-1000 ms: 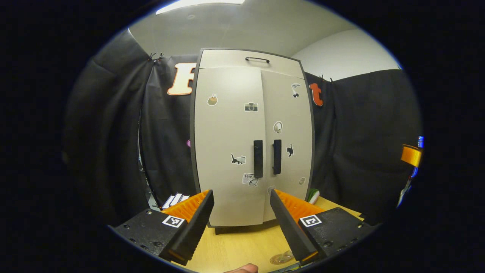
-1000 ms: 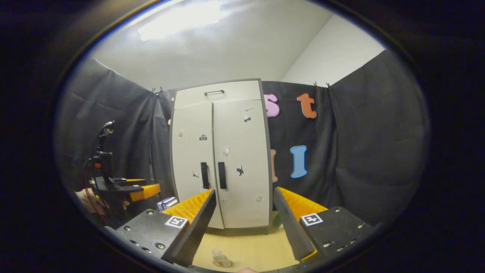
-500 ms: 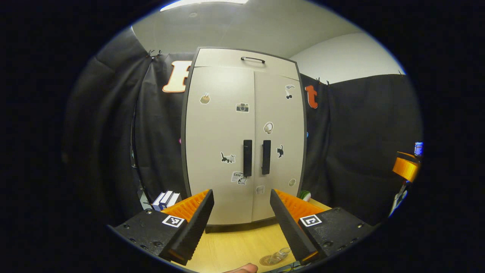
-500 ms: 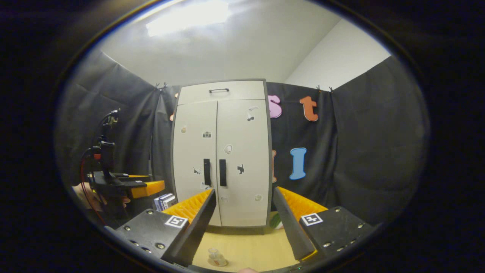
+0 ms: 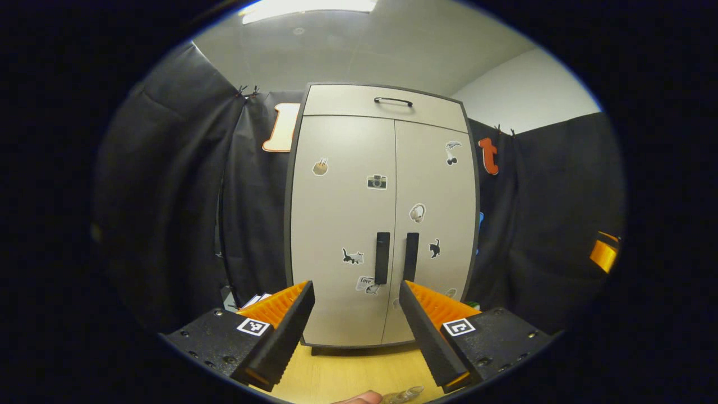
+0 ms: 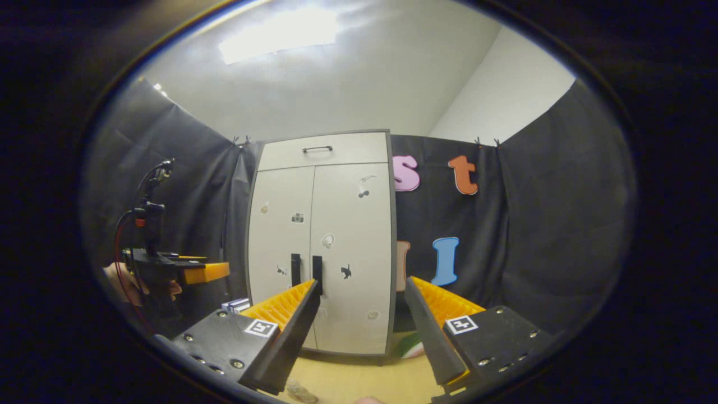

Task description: Grasp the bottle in the cabinet with the left hand and place it on the coaster, then close the right door with the right hand and the left door with the left hand.

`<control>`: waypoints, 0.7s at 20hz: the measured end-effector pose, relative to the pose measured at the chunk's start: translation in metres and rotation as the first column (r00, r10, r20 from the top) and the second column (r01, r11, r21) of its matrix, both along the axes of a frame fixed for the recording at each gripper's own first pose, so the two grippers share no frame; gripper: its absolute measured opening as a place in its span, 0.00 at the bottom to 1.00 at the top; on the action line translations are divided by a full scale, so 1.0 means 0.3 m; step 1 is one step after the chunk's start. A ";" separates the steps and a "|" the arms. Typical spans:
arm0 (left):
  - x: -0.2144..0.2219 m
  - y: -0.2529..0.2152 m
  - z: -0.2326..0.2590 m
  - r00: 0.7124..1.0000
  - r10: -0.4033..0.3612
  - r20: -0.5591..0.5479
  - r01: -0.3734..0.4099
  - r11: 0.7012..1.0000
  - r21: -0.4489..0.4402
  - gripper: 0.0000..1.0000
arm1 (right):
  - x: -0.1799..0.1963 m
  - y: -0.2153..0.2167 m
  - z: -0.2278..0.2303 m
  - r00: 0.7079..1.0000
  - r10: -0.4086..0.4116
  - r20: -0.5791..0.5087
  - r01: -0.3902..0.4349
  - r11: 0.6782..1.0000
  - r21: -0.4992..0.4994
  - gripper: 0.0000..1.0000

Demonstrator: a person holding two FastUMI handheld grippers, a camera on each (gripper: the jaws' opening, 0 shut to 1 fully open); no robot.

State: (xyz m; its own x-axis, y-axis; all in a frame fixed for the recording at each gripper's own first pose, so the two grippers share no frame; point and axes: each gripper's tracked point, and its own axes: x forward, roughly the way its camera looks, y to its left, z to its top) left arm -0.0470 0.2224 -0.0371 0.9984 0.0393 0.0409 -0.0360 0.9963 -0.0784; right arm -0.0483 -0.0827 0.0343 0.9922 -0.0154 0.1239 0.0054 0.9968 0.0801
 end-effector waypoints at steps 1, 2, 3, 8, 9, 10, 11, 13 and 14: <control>0.014 -0.022 0.000 1.000 -0.001 -0.002 0.001 1.000 0.004 0.96 | 0.014 -0.021 -0.004 1.000 0.000 0.003 0.000 1.000 0.005 0.90; 0.028 -0.037 -0.003 1.000 0.001 -0.005 -0.001 1.000 0.004 0.96 | 0.027 -0.044 -0.017 1.000 -0.003 0.000 0.003 1.000 0.004 0.93; 0.041 -0.064 -0.009 1.000 -0.010 -0.007 0.010 1.000 0.003 0.96 | 0.039 -0.067 -0.026 1.000 -0.013 -0.006 0.013 1.000 -0.003 0.90; 0.083 -0.175 -0.030 0.998 -0.057 -0.008 0.057 0.998 0.024 0.96 | 0.061 -0.141 -0.061 0.999 -0.039 -0.026 0.039 0.999 -0.031 0.90; 0.091 -0.191 -0.036 0.998 -0.066 -0.008 0.066 0.997 0.027 0.95 | 0.057 -0.151 -0.063 0.999 -0.043 -0.028 0.043 0.999 -0.033 0.90; 0.096 -0.200 -0.045 0.998 -0.067 -0.013 0.068 0.997 0.026 0.95 | 0.053 -0.165 -0.062 0.998 -0.051 -0.027 0.050 0.998 -0.036 0.90; 0.097 -0.215 -0.056 0.997 -0.074 -0.017 0.075 0.997 0.024 0.95 | 0.046 -0.174 -0.064 0.998 -0.056 -0.029 0.055 0.998 -0.039 0.90; 0.100 -0.244 -0.081 0.996 -0.085 -0.026 0.086 0.996 0.027 0.95 | 0.038 -0.179 -0.081 0.998 -0.054 -0.038 0.053 0.998 -0.044 0.90; 0.100 -0.253 -0.089 0.996 -0.083 -0.029 0.084 0.996 0.034 0.95 | 0.036 -0.189 -0.091 0.998 -0.057 -0.042 0.055 0.998 -0.044 0.90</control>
